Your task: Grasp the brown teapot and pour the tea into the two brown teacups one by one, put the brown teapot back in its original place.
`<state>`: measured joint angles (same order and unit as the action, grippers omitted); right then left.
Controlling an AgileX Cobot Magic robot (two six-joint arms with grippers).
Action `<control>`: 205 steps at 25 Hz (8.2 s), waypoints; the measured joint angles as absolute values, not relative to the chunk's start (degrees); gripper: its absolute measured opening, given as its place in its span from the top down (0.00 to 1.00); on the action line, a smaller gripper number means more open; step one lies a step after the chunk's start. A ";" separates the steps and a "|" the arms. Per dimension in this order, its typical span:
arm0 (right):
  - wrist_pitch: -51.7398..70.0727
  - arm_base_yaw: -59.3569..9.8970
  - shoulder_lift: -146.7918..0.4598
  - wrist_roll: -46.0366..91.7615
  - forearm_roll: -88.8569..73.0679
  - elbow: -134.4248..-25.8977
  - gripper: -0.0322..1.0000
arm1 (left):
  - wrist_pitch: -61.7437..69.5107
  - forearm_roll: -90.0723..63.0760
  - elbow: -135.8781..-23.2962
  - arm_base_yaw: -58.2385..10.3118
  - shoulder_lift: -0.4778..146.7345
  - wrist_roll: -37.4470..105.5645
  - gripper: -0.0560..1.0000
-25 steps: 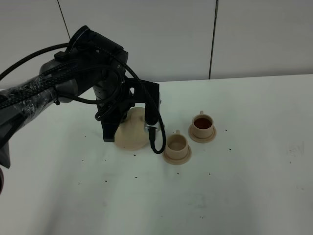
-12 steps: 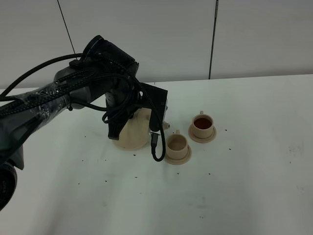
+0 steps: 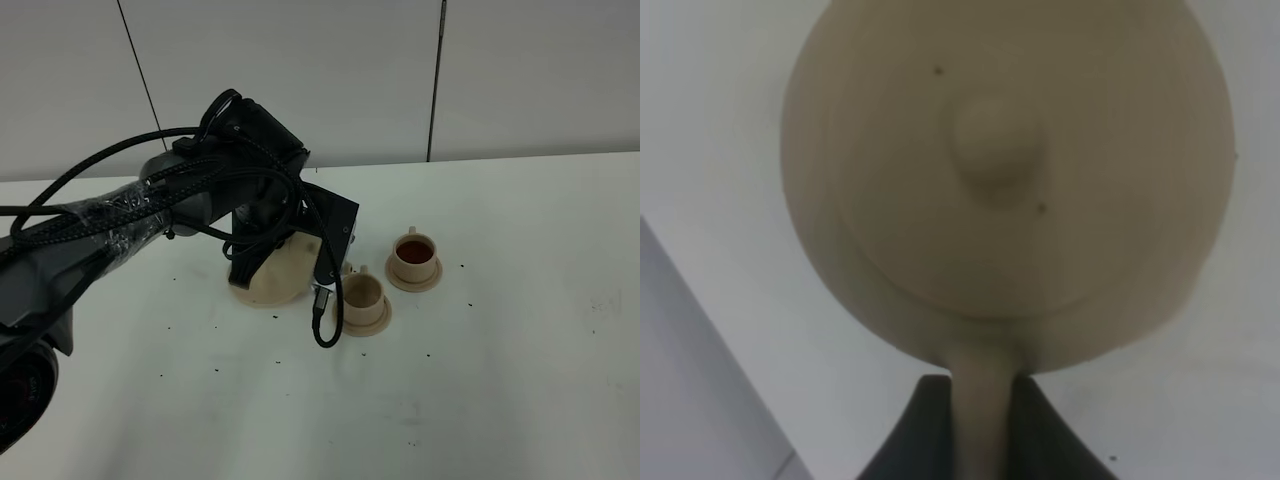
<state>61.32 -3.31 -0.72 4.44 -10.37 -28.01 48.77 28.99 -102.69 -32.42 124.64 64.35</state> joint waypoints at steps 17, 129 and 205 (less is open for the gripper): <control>61.32 -3.31 -0.72 4.44 -10.37 -28.01 0.73 | 48.54 34.71 -102.69 -34.90 124.69 66.36 0.79; 61.32 -3.31 -0.72 4.44 -10.37 -28.01 0.73 | 46.58 42.76 -102.69 -37.94 125.14 76.27 0.79; 61.32 -3.31 -0.72 4.44 -10.37 -28.01 0.73 | 40.97 45.42 -102.69 -38.98 125.85 83.62 0.79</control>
